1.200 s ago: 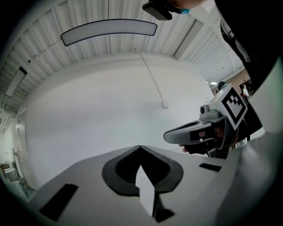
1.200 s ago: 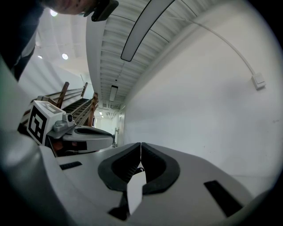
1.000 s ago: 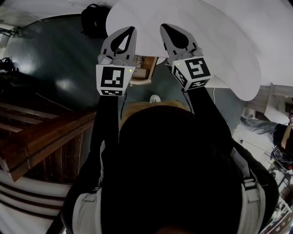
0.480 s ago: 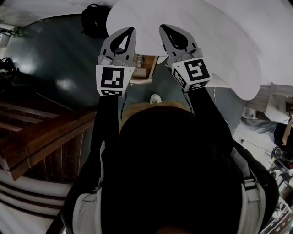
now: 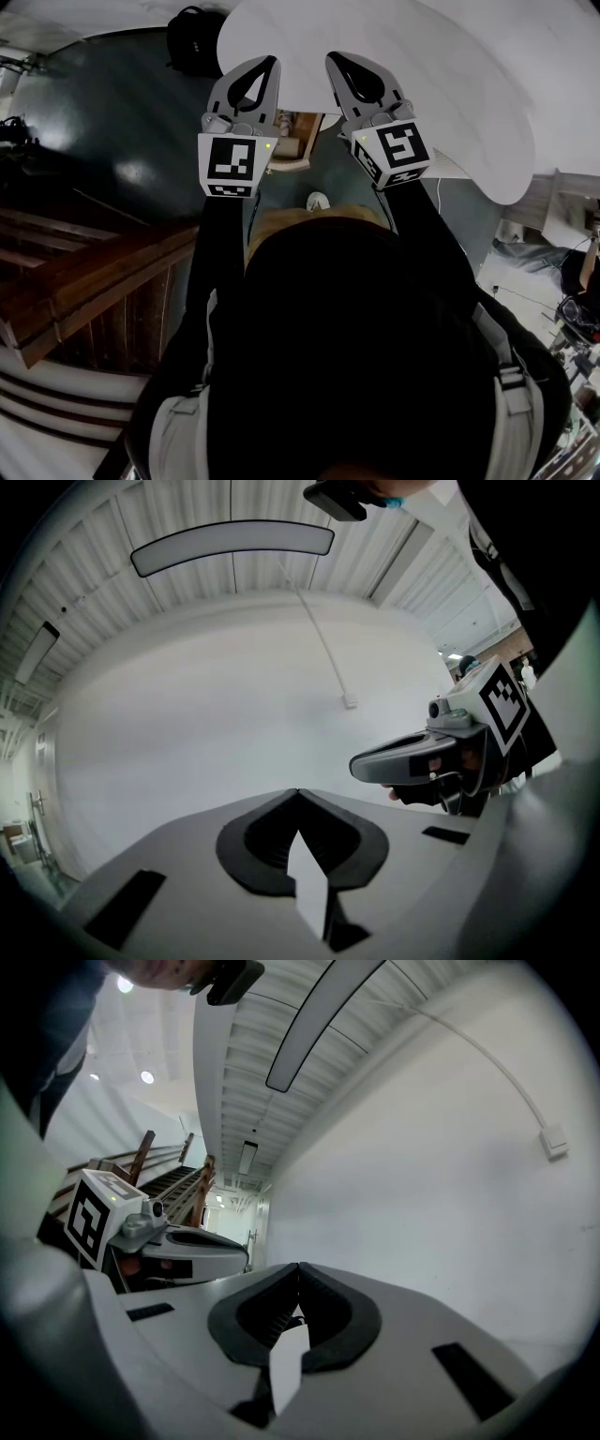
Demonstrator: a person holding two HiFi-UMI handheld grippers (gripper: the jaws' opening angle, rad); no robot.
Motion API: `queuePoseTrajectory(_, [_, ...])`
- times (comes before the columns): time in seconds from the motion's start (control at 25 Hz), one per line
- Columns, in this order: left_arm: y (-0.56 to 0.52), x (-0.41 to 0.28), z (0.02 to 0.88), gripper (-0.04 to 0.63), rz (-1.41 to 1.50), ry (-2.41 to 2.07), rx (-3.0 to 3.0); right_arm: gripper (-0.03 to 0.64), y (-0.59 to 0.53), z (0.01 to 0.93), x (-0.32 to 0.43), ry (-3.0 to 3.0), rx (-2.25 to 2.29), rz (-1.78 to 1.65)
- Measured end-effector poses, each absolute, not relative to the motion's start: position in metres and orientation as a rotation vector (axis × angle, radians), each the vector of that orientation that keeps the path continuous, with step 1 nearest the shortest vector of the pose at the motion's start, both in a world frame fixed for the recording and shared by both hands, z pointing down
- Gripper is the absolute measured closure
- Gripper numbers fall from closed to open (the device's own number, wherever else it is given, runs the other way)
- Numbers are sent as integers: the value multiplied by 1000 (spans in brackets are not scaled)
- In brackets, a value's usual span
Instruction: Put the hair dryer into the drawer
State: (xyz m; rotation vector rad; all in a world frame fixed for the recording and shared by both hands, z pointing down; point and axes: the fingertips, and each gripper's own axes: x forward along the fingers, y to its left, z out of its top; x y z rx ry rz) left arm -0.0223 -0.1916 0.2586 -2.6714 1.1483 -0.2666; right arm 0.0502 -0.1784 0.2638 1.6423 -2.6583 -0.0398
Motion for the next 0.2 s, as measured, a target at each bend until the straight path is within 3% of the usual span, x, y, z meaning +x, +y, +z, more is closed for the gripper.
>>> queuePoseTrajectory(0.2, [-192,-21,259,580,-266,1152,-2669,591,-179,266,50,-2665,1629,-39])
